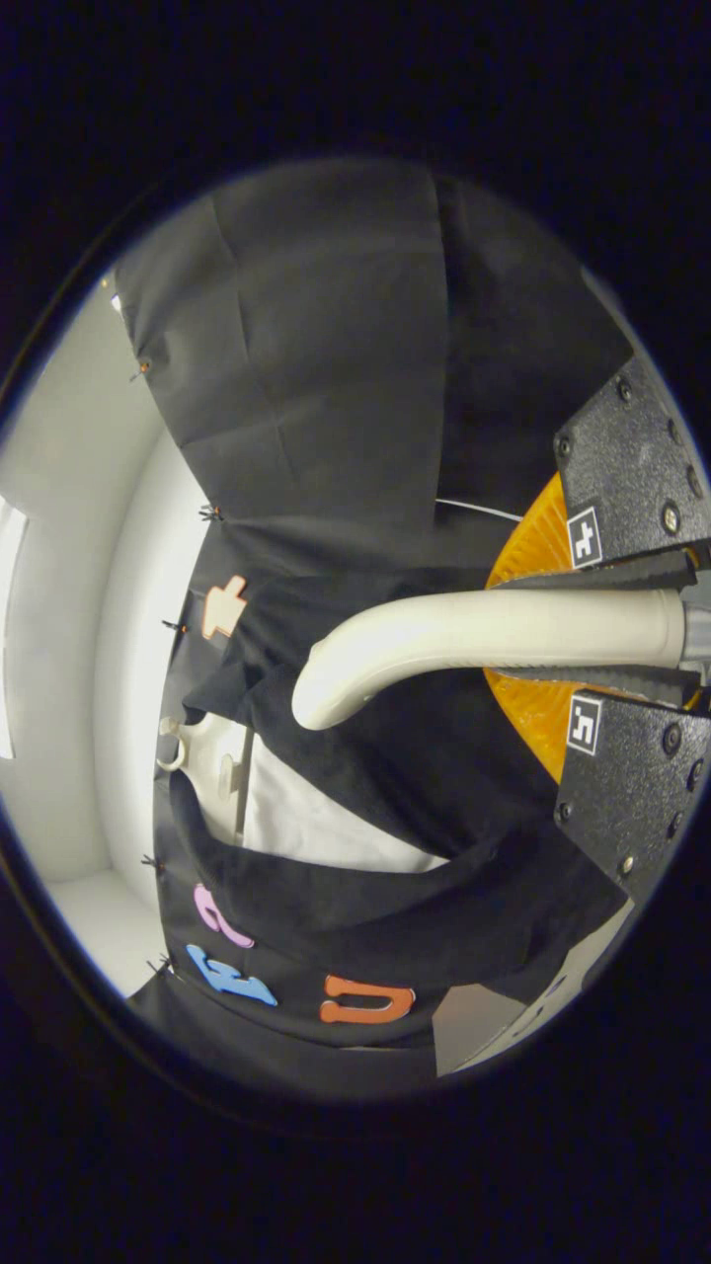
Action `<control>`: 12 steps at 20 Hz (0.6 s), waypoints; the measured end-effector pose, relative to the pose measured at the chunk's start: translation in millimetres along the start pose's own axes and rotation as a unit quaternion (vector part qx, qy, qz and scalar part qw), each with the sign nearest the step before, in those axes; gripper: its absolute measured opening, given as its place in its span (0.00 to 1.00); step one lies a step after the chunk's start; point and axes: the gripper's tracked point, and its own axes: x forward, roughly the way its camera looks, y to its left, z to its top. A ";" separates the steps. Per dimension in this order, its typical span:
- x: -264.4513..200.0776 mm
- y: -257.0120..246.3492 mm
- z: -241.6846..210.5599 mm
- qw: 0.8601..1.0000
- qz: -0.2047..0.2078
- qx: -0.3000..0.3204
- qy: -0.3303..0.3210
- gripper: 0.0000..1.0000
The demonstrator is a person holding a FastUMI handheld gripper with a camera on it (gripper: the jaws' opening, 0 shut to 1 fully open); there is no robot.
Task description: Iron the clothes twice with a garment steamer, once on the left side and once on the right side.
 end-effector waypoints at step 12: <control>-32.0 9.4 -69.6 0.997 0.004 -0.042 0.058 0.33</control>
